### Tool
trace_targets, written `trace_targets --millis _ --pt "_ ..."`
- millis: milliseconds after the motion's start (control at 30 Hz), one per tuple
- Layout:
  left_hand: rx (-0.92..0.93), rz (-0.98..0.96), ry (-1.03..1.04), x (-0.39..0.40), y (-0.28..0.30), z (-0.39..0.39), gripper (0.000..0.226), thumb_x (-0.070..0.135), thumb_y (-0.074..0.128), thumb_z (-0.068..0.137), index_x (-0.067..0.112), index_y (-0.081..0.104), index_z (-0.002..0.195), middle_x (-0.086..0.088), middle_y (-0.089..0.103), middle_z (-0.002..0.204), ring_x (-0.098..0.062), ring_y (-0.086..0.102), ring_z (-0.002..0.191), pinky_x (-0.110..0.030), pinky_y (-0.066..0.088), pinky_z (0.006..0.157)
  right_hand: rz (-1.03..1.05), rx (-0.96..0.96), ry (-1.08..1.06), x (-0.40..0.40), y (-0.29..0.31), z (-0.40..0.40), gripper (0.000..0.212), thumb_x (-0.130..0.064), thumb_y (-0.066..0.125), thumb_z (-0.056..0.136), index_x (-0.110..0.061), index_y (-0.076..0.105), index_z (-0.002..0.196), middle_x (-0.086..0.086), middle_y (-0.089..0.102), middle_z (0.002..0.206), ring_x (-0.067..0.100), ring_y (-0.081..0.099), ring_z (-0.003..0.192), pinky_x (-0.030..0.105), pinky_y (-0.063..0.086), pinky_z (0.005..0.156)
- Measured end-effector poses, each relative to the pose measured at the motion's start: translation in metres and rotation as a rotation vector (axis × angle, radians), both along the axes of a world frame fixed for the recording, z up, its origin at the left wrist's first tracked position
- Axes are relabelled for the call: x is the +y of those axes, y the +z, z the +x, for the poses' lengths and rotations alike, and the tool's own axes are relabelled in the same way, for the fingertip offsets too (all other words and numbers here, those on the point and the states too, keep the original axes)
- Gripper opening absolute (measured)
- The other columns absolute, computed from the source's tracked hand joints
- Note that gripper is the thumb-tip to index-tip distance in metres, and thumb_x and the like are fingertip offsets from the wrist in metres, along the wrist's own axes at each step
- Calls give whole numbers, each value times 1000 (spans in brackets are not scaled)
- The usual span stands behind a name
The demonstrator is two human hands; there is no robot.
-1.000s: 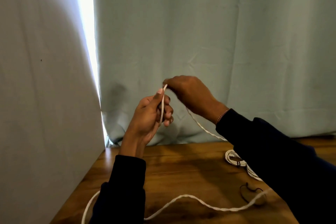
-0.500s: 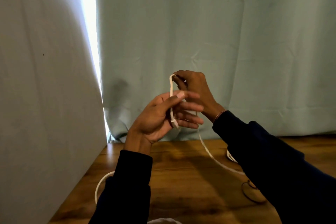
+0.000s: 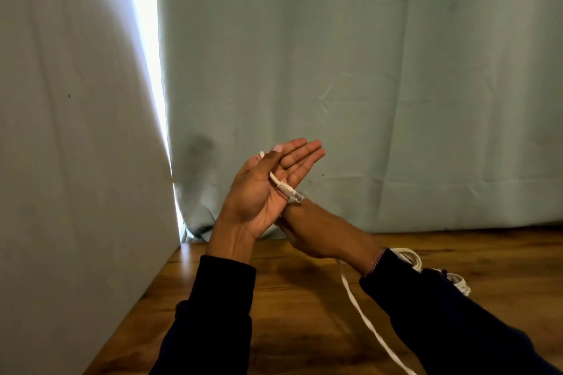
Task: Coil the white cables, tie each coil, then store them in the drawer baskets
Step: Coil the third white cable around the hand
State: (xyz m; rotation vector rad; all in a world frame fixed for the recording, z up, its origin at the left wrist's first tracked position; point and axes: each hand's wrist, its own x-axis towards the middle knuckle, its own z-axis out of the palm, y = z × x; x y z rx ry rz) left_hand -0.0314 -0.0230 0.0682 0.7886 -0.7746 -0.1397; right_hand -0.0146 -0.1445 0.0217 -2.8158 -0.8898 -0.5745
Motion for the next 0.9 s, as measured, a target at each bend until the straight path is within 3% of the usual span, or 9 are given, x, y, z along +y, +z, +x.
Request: trace_targets --millis 167,300,400,500,633,700,800,900 --pt "30 107 242 6 -7 15 49 22 40 103 -8 40 142 -23 56 141 -32 57 130 -49 38 115 -102 88 67 -8 12 -49 53 -18 49 104 -12 28 153 12 64 104 20 57 80 42 53 75" --pt "24 174 411 7 -12 22 39 17 35 108 -6 45 138 -20 58 139 -28 58 128 -42 37 117 -167 46 79 -21 24 -77 44 -21 47 104 -14 40 147 9 63 109 20 59 90 40 53 81" --pt "-20 255 486 8 -15 22 37 18 35 109 -6 50 131 -21 66 127 -30 65 118 -41 51 103 -20 -43 125 -35 36 -87 45 -22 54 101 -24 43 145 0 65 115 14 60 96 34 54 85" --pt "-69 370 520 6 -15 15 37 18 33 109 -6 57 122 -17 75 102 -27 72 95 -37 58 84 104 -108 196 -53 48 -88 50 -18 60 98 -31 40 142 -6 65 116 6 60 96 28 55 82" --pt "-179 548 506 1 -12 0 43 22 32 109 -4 65 101 -10 71 75 -21 65 68 -31 55 69 134 -504 142 -64 53 -70 26 -24 63 94 -28 59 119 -8 73 93 13 66 78 38 57 61" --pt "-261 712 547 -2 -12 -4 51 32 33 109 -5 67 100 -11 66 69 -20 56 58 -27 46 58 152 -726 86 -67 57 -65 13 -33 68 91 -25 68 102 -7 72 79 16 65 68 36 52 53" --pt "-215 854 463 -10 -11 -10 71 58 29 101 0 70 91 -5 47 57 -13 37 50 -26 32 51 253 -914 92 -76 59 -60 29 -48 65 91 -20 74 88 -2 71 70 17 64 58 33 48 48" --pt "-125 816 335 -19 -4 -18 73 74 22 90 11 52 67 -1 31 52 -13 23 48 -28 20 49 292 -983 89 -80 53 -47 36 -50 60 96 -19 77 89 -1 74 71 20 64 55 33 46 46"
